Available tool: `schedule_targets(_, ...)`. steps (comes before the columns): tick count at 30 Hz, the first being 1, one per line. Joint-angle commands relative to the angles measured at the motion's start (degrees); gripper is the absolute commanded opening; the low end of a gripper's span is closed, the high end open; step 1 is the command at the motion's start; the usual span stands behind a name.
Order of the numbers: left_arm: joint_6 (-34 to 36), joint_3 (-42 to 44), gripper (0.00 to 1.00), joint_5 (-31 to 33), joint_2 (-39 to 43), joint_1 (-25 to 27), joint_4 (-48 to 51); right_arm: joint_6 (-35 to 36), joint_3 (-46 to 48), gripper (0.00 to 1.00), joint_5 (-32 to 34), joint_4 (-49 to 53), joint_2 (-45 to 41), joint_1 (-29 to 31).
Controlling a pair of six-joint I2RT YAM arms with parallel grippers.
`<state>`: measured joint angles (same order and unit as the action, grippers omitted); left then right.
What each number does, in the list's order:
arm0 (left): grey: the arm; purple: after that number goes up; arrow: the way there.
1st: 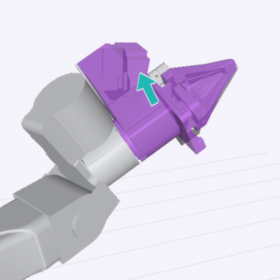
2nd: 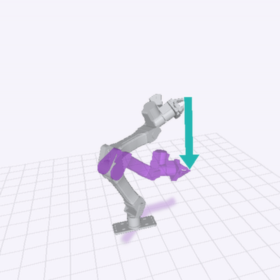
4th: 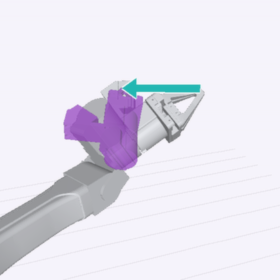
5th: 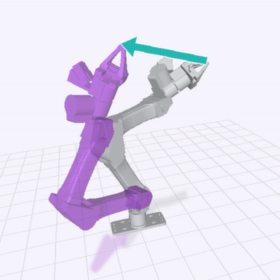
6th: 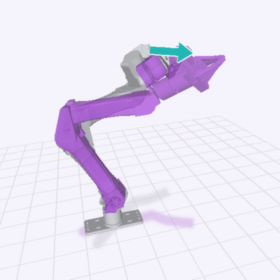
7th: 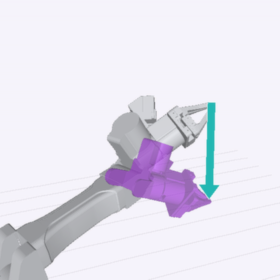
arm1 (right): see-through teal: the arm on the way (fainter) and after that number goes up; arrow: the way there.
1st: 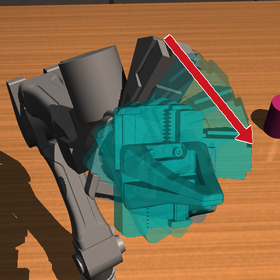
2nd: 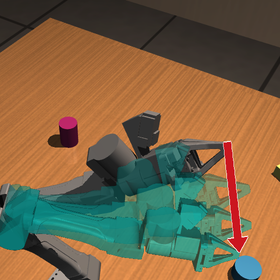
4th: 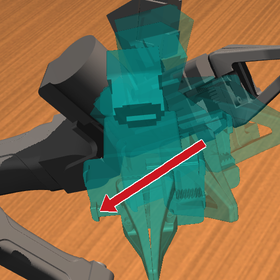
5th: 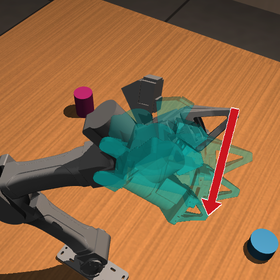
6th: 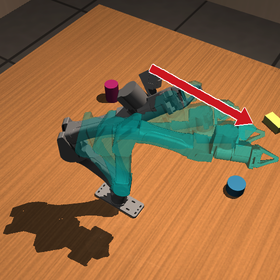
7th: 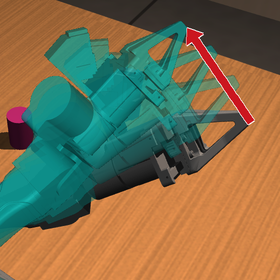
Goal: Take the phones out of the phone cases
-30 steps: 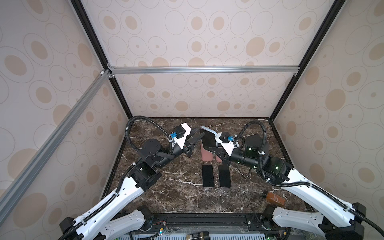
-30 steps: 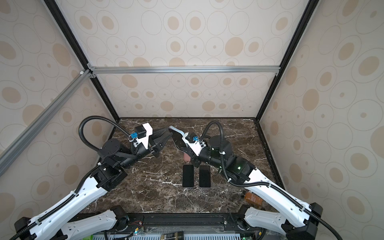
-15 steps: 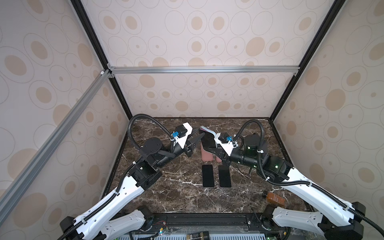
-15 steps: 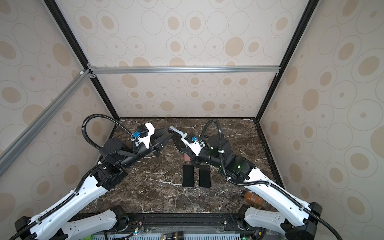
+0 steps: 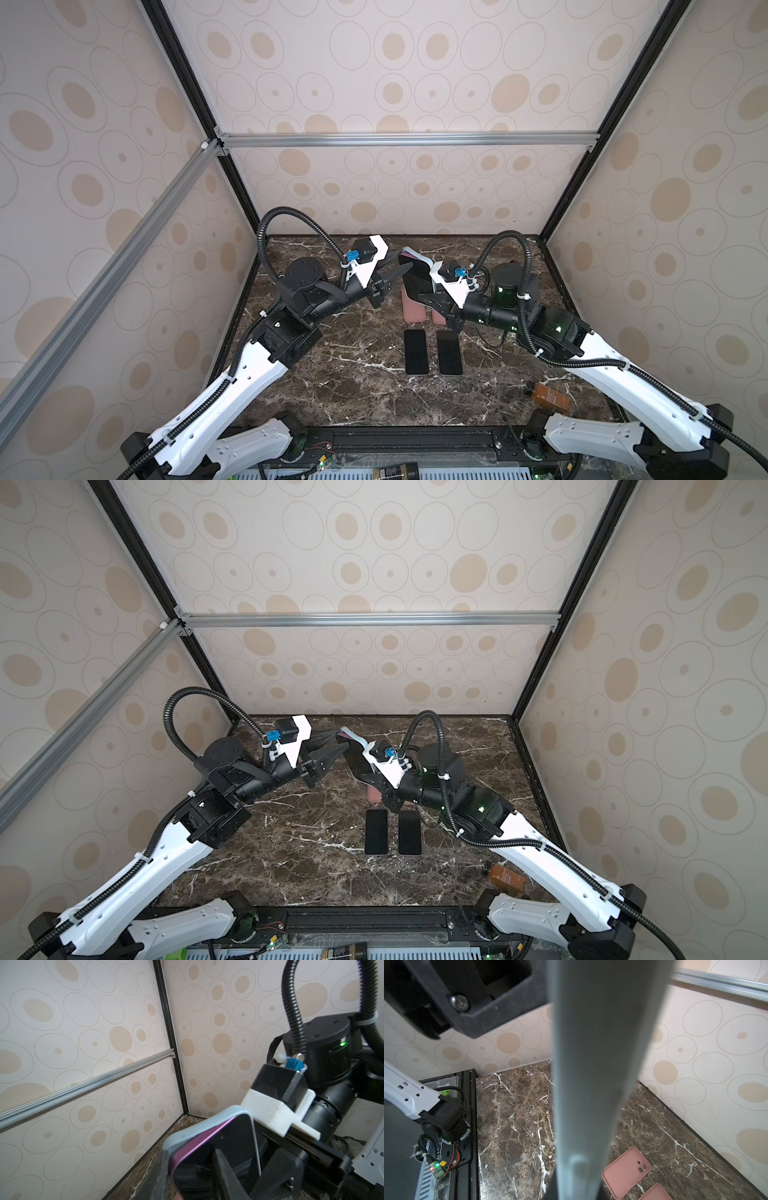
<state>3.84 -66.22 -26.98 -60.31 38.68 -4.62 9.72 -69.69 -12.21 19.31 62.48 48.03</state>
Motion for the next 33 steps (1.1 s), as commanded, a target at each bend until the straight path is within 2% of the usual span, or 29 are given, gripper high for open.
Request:
schedule_targets(1, -1.7, 0.5, 0.34, -10.8, -3.2, -0.3, 3.9, 6.5, -1.6, 0.00, -12.5, -3.6, 0.4, 2.6)
schedule_targets(5, -3.1, 0.5, 0.35, -17.3, -3.1, -2.2, 3.6, 6.5, -2.0, 0.00, -13.0, -2.6, 0.0, 2.4)
schedule_targets(12, -7.4, 1.3, 0.32, -31.0, -3.0, -7.0, 1.9, 4.5, -2.2, 0.00, -18.6, -2.4, -1.5, -0.9)
schedule_targets(19, -10.1, 1.9, 0.33, -39.2, -3.6, -8.6, 0.6, 5.4, -4.6, 0.00, -25.6, 0.5, -1.0, -2.1)
schedule_targets(25, -20.6, 5.6, 0.34, -46.8, -4.0, -8.9, -11.9, 2.1, -3.8, 0.00, -30.9, -4.9, -2.0, -3.8)
schedule_targets(27, -26.0, 7.4, 0.34, -47.9, -3.8, -8.9, -18.9, 1.2, -3.8, 0.00, -31.2, -6.4, -2.1, -3.9)
schedule_targets(33, -26.0, 9.4, 0.34, -45.4, -3.4, -8.8, -20.1, -3.4, -1.9, 0.00, -30.8, -15.7, -2.2, -4.2)
